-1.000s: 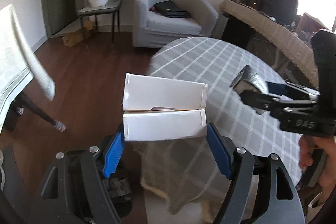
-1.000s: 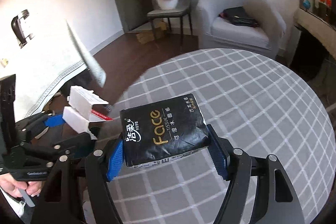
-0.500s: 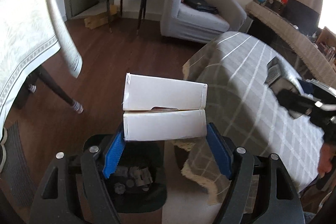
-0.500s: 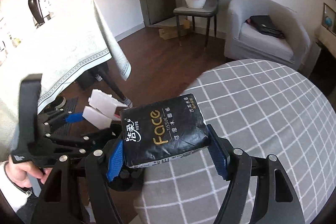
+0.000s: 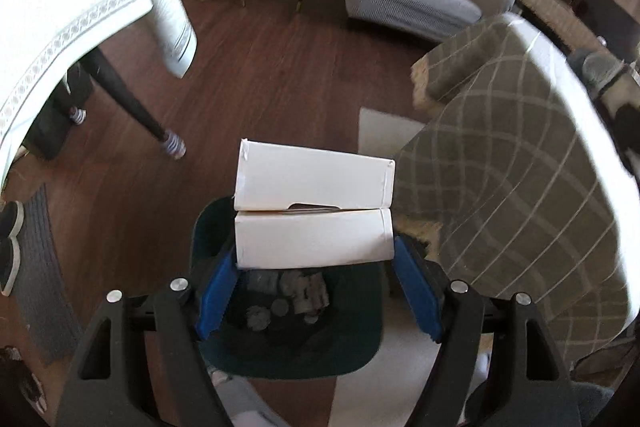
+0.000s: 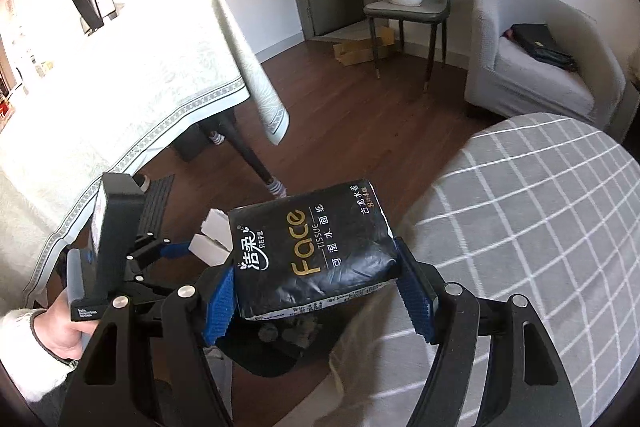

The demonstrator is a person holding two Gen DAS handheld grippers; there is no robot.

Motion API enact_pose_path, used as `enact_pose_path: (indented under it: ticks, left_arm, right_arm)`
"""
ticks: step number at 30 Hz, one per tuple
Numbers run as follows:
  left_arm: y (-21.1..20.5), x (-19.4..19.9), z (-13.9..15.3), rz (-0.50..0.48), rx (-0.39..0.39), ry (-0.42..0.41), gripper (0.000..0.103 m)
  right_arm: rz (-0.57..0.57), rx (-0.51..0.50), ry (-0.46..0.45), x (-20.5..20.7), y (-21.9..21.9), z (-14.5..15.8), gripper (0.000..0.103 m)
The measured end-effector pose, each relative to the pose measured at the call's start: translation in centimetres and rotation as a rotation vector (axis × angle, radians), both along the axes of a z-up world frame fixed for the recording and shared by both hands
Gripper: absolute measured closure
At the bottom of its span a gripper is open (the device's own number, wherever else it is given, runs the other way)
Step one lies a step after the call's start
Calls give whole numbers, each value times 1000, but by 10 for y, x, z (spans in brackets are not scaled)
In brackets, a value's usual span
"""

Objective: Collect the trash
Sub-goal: 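Carry the white box and Face pack to the green bin and release both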

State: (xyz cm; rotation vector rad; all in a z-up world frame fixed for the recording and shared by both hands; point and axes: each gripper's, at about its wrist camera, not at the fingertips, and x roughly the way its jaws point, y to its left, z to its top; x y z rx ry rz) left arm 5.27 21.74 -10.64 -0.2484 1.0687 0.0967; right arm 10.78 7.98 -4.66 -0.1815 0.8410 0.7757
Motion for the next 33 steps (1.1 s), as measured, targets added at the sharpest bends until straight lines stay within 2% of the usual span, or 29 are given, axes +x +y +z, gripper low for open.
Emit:
enact_pose_path:
  ticks: [10, 16, 25, 33]
  left_arm:
    - [19, -14, -49, -40, 27, 169, 26]
    - [22, -23, -64, -67, 47, 216, 22]
    - [44, -32, -50, -35, 34, 181, 23]
    - [56, -40, -10, -9, 44, 63, 37]
  right_arm:
    - [73, -42, 39, -9, 51, -18, 31]
    - [92, -69, 67, -6, 74, -34, 31]
    - [76, -138, 131, 3, 91, -73, 31]
    - [94, -169, 199, -1, 112, -107, 31]
